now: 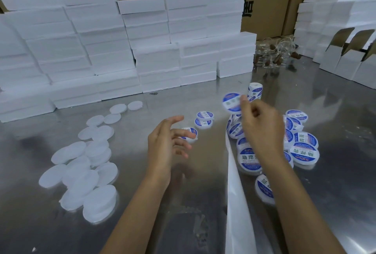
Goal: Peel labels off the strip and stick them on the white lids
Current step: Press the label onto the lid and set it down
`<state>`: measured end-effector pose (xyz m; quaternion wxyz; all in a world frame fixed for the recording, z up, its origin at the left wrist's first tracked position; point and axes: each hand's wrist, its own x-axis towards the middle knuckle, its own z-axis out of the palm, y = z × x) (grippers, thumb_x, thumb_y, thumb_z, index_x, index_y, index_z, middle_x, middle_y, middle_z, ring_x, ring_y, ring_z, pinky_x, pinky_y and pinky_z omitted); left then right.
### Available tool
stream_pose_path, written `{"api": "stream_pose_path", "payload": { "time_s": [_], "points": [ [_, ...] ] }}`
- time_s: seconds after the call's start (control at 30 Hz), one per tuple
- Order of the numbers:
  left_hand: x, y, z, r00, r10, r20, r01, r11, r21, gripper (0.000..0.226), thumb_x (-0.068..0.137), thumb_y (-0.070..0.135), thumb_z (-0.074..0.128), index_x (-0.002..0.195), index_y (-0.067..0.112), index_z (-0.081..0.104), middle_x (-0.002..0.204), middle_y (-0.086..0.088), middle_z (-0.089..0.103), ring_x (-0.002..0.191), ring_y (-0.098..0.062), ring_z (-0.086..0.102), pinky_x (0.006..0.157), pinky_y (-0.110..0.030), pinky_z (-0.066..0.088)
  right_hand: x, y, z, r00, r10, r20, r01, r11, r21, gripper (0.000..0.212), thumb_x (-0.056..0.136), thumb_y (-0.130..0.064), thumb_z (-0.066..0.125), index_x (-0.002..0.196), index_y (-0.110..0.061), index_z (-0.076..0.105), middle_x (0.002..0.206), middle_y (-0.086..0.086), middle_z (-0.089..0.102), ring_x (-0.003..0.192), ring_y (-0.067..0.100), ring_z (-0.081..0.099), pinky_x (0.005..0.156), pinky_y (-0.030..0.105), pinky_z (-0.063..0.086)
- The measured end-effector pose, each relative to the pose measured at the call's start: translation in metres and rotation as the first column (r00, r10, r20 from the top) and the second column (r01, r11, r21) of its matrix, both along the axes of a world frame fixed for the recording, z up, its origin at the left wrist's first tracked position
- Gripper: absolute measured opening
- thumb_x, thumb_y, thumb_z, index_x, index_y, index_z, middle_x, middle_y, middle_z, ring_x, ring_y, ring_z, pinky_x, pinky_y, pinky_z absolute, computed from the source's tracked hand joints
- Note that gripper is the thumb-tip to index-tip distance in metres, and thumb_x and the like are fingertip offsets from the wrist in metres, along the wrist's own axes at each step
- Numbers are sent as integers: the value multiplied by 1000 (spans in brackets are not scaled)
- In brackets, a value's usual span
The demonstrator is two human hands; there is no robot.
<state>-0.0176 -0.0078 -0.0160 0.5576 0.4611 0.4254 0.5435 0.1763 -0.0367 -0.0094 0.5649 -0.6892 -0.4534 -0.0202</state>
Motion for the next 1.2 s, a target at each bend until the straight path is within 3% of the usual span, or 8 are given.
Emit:
{"api": "stream_pose_path", "payload": {
  "time_s": [0.2,0.47,0.6,0.73,0.83,0.93,1.07,1.2],
  "points": [
    [-1,3,-8,999,11,-45,-14,998,-64,37,103,27,41,95,5,70,67,-17,72,41,-19,54,37,-23,42,42,-5,-12,965,-261,24,259,938,-229,52,95,-33,51,50,-14,34,46,3,34,45,19,28,48,28,21],
    [-10,7,-11,989,130,-70,-134,990,-53,36,104,23,39,91,4,67,62,-14,69,41,-20,51,36,-24,40,33,-8,-9,956,-282,82,292,943,-159,50,92,-25,57,49,-16,34,43,1,33,43,18,26,57,30,30],
    [-19,14,-14,956,286,-59,-288,957,-37,34,102,22,40,92,5,67,63,-12,68,48,-20,50,36,-24,39,2,-2,0,968,-118,223,123,992,-8,44,94,-25,55,53,-16,41,45,2,42,44,23,36,64,31,35],
    [-32,26,-20,894,431,-123,-429,902,44,33,100,21,39,83,12,66,70,-7,70,61,-19,56,39,-23,43,-52,16,18,905,158,394,-137,987,-82,37,92,-30,58,61,-10,52,52,4,54,55,31,50,62,31,33],
    [-38,35,-20,851,506,-139,-503,862,59,31,98,20,38,84,15,66,82,-3,72,70,-20,61,65,-37,57,-95,39,26,787,429,445,-345,902,-260,30,91,-32,56,68,-12,56,65,1,63,70,27,57,73,34,41],
    [-47,44,-19,828,541,-148,-537,840,69,27,99,20,37,99,19,65,96,4,69,95,-22,63,90,-47,53,-129,79,29,704,602,377,-444,787,-428,18,91,-30,52,83,-16,60,86,-3,68,86,23,60,80,34,43],
    [-58,52,-21,864,473,-173,-465,881,82,23,103,26,39,120,28,55,108,15,58,98,-5,56,80,-19,43,-161,147,14,656,709,257,-442,637,-631,40,95,-27,49,133,-15,49,133,4,56,118,25,53,97,39,44],
    [-61,58,-25,889,416,-191,-411,909,63,17,104,29,41,116,36,51,98,26,55,83,18,51,69,-7,34,-183,209,-12,697,690,195,-401,600,-692,61,96,-33,51,149,-14,30,149,11,41,133,32,41,105,40,37]
  ]
}}
